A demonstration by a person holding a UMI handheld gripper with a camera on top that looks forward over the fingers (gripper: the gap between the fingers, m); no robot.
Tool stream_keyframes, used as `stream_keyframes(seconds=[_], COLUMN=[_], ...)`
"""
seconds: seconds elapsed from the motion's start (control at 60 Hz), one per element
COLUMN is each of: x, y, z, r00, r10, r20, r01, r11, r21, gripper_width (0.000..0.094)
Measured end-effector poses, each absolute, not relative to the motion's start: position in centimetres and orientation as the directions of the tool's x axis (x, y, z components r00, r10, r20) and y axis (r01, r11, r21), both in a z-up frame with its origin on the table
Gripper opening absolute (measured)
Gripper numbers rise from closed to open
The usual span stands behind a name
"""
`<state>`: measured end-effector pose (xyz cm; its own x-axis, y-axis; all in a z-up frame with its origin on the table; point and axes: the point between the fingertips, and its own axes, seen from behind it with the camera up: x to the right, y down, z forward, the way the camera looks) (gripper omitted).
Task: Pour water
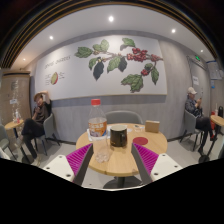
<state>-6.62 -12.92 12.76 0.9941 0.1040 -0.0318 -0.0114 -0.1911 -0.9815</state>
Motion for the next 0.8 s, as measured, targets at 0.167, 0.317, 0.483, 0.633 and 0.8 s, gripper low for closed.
stream_keyframes(seconds=[0.167,0.317,0.483,0.633,0.8], x=[-12.3,-13.8,-13.6,-13.6,-13.1], y=[-9.1,-4.4,0.5,2.9,3.9], z=[14.8,15.1,14.7,14.4,14.0], r00=[0.987,0.991,0.995,0.998,1.000], r10=[0.158,0.131,0.074,0.041,0.027], r20=[-0.009,0.036,0.063,0.048,0.010], r01=[0.014,0.052,0.071,0.053,0.012], r11=[-0.144,-0.117,-0.116,-0.117,-0.082], r21=[-0.989,-0.992,-0.991,-0.992,-0.997], gripper_width=[0.0815,0.0819,0.0819,0.0520,0.0337])
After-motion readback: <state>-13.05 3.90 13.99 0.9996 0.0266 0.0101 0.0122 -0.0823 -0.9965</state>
